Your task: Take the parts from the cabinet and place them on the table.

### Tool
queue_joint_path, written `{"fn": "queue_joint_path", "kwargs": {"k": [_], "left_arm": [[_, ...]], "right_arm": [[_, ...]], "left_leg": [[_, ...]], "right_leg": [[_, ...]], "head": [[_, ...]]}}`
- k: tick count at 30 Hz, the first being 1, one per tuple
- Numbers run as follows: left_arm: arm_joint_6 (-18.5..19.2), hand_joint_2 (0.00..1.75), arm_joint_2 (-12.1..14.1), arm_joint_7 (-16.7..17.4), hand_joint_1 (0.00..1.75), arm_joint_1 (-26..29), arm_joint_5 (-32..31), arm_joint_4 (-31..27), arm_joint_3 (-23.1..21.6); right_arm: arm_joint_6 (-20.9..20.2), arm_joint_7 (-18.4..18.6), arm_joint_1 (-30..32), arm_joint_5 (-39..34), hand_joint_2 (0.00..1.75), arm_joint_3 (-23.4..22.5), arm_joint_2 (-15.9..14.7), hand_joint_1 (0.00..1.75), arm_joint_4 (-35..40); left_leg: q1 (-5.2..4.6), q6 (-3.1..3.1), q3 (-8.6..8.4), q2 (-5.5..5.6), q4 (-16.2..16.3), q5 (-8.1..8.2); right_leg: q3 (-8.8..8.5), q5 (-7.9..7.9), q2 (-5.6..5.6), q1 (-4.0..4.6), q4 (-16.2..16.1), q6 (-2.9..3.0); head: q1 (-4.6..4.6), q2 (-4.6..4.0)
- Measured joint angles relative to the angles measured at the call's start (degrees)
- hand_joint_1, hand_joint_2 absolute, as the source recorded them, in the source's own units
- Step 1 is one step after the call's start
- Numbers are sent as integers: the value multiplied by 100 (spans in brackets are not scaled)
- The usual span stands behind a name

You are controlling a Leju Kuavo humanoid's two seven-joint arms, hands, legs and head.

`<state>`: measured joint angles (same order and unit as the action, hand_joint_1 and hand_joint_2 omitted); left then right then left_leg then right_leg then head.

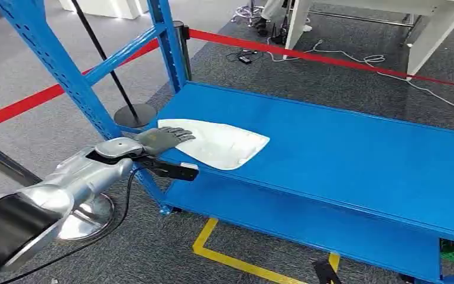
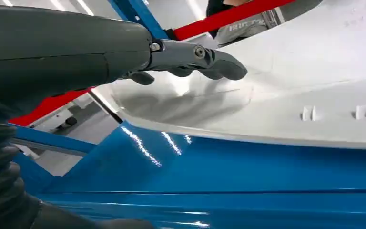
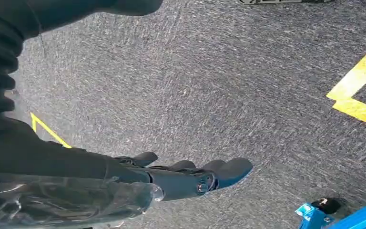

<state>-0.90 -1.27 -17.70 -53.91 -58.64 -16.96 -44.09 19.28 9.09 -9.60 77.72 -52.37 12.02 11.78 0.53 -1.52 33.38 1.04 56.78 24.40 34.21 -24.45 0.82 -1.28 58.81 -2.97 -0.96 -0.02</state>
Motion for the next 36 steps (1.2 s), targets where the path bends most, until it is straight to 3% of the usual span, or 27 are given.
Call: {"fn": "queue_joint_path", "kwargs": {"k": [12, 13, 15, 16, 20, 26, 32, 36], "left_arm": [[-4, 175, 0, 0, 0, -1, 0, 0, -22], [-77, 175, 0, 0, 0, -5, -2, 0, -22], [-803, 175, 0, -54, 0, -107, -11, -2, -7], [-914, 175, -2, -85, 0, -222, 9, -9, 11], [-951, 175, -4, -87, 0, -568, 20, -11, 31], [-992, 175, -4, -94, 0, -595, 20, -11, 33], [-562, 175, -4, -210, 0, -633, 142, -11, 122], [-496, 175, -4, -223, 0, -683, 140, -11, 125]], "right_arm": [[0, 2, -1, 0, 175, -13, 0, 0, 0], [-2, -2, 0, 0, 175, -13, 0, 0, 0], [-85, -37, 9, -11, 175, -13, 0, 0, 0], [-94, -39, 11, -11, 175, -13, 0, 0, 0], [-103, -50, 19, -11, 175, -15, 0, 0, 0], [-103, -52, 21, -11, 175, -15, 0, 0, 0], [-105, -52, 23, -20, 175, -15, 0, 0, 0], [-120, -57, 22, -20, 175, -17, 0, 0, 0]], "left_leg": [[0, 0, 0, 0, 0, 0], [0, 0, -1, 0, 0, -1], [1, -3, 4, 0, 0, -5], [1, -3, 4, 1, 0, -4], [0, -3, 2, -2, 0, -4], [0, -3, 2, -2, 0, -5], [0, -3, 2, -2, 0, -5], [0, -4, 2, -2, 0, -5]], "right_leg": [[1, 0, 0, 0, 0, 0], [1, 0, 0, 0, 0, 0], [5, 1, -3, 1, 0, 0], [5, 1, -5, 1, 0, 0], [4, 6, 7, 0, 0, -1], [5, 6, 6, 1, 0, -1], [5, 6, 5, 0, 0, -1], [5, 6, 6, 0, 0, 0]], "head": [[-2, 0], [-2, 0], [0, 0], [-2, 0], [-2, 0], [-2, 0], [-2, 0], [-2, 0]]}}
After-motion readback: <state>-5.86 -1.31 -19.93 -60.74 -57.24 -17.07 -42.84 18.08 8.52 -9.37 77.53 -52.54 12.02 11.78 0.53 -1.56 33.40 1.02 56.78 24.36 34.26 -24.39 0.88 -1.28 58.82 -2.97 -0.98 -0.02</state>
